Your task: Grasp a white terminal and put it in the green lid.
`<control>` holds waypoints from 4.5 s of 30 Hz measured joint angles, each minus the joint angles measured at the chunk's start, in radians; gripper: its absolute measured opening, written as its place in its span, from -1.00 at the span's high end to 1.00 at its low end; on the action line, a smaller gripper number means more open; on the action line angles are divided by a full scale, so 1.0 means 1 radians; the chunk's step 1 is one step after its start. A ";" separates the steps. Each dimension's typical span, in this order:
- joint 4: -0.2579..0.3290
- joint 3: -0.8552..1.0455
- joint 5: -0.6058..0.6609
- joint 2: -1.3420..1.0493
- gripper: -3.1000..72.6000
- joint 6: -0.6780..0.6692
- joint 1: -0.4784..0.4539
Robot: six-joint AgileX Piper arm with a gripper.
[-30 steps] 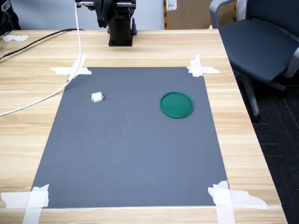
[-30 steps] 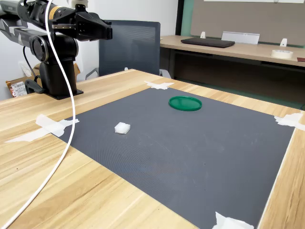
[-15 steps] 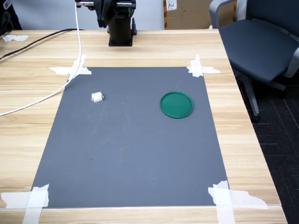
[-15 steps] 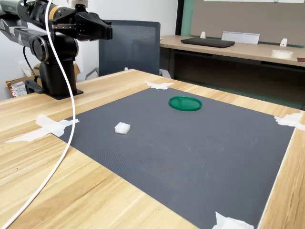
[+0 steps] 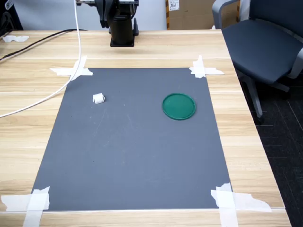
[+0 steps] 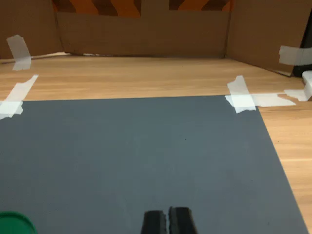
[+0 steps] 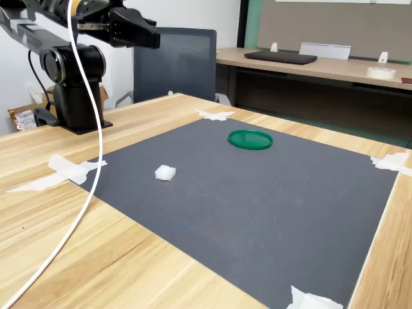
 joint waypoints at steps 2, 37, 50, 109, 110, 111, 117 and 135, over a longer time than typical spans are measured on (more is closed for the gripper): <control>0.000 -0.039 -0.001 0.055 0.99 -0.003 0.000; -0.306 -0.618 0.556 0.901 0.99 -0.307 -0.183; -0.798 -0.741 0.804 1.046 0.98 -0.154 -0.234; -0.853 -0.748 0.768 1.341 -0.40 -0.508 -0.218; -0.872 -0.748 0.761 1.341 -0.40 -0.482 -0.206; -0.892 -0.748 0.752 1.341 -0.40 -0.457 -0.198; -0.972 -0.748 0.732 1.342 -0.40 -0.363 -0.191; -0.983 -0.749 0.758 1.370 -0.08 -0.300 -0.191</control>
